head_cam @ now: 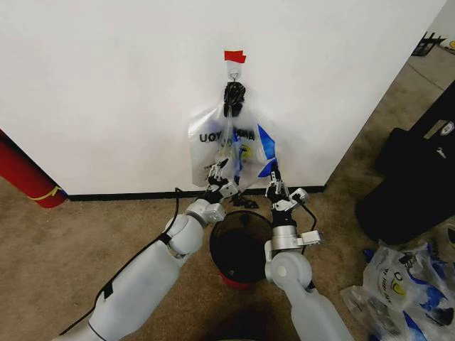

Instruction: Pick up the garbage bag from the wall and place it over the trash bin.

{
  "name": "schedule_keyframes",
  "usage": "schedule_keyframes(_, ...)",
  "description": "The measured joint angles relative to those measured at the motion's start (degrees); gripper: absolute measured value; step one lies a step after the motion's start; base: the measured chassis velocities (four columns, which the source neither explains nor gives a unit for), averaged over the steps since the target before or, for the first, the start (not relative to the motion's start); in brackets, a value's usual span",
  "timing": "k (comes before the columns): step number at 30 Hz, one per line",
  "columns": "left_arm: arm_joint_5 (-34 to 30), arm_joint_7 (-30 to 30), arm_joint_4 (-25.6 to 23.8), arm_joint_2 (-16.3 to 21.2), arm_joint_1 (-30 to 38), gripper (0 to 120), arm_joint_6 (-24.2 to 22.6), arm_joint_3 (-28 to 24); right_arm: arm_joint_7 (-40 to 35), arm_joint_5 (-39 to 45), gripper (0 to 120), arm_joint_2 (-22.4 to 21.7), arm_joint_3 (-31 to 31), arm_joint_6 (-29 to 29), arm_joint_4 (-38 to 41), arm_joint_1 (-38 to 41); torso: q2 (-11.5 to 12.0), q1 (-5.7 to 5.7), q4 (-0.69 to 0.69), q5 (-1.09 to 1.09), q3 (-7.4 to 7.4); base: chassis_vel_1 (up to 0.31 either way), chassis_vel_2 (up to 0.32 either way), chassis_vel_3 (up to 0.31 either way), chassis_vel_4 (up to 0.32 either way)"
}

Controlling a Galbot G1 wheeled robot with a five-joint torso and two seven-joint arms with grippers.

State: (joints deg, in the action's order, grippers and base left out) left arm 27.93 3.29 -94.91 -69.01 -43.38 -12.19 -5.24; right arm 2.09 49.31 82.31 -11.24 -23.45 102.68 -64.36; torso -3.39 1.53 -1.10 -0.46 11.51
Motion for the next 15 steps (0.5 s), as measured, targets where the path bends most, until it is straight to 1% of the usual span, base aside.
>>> schedule_keyframes(1, 0.0, 0.0, 0.0, 0.0, 0.0, 61, 0.0, 0.0, 0.0, 0.0, 0, 0.0, 0.0, 0.0, 0.0, 0.0, 0.0, 0.0, 0.0, 0.0, 0.0, 0.0, 0.0, 0.0, 0.0)
schedule_keyframes(3, 0.1, 1.1, -0.2, -0.4, -0.4, 52, -0.6, 0.4, 0.1, -0.2, 0, 0.0, 0.1, 0.0, 0.1, -0.1, 0.0, 0.0, 0.0, 0.0, 0.0, 0.0, 0.0, 0.0, 0.0)
schedule_keyframes(4, 0.0, 1.5, -0.4, -0.6, -0.6, 46, -0.6, 0.8, 0.2, -0.4, 0, -0.1, 0.1, -0.1, 0.1, -0.2, 0.0, 0.0, 0.0, 0.0, 0.0, 0.0, 0.0, 0.0, 0.0)
schedule_keyframes(6, -1.0, 2.0, -0.7, -0.6, -0.9, 39, -0.6, 1.3, 0.2, -0.6, 0, -0.1, 0.1, -0.1, 0.1, -0.3, 0.0, 0.0, 0.0, 0.0, 0.0, 0.0, 0.0, 0.0, 0.0)
schedule_keyframes(7, -1.0, 2.0, -0.7, -0.6, -0.9, 39, -0.6, 1.3, 0.2, -0.6, 0, -0.1, 0.1, -0.1, 0.1, -0.3, 0.0, 0.0, 0.0, 0.0, 0.0, 0.0, 0.0, 0.0, 0.0)
schedule_keyframes(11, -6.2, 3.3, -1.9, -0.1, -1.3, 23, -0.3, 2.1, 0.3, -0.8, 0, -0.1, 0.1, -0.2, 0.2, -0.5, 0.0, 0.0, 0.0, 0.0, 0.0, 0.0, 0.0, 0.0, 0.0)
schedule_keyframes(14, -12.1, 4.5, -3.0, 0.2, -1.4, 10, -0.2, 2.9, 0.3, -1.2, 0, 0.0, 0.1, -0.3, 0.1, -0.7, 0.0, 0.0, 0.0, 0.0, 0.0, 0.0, 0.0, 0.0, 0.0)
schedule_keyframes(15, -12.1, 4.5, -3.0, 0.2, -1.4, 10, -0.2, 2.9, 0.3, -1.2, 0, 0.0, 0.1, -0.3, 0.1, -0.7, 0.0, 0.0, 0.0, 0.0, 0.0, 0.0, 0.0, 0.0, 0.0)
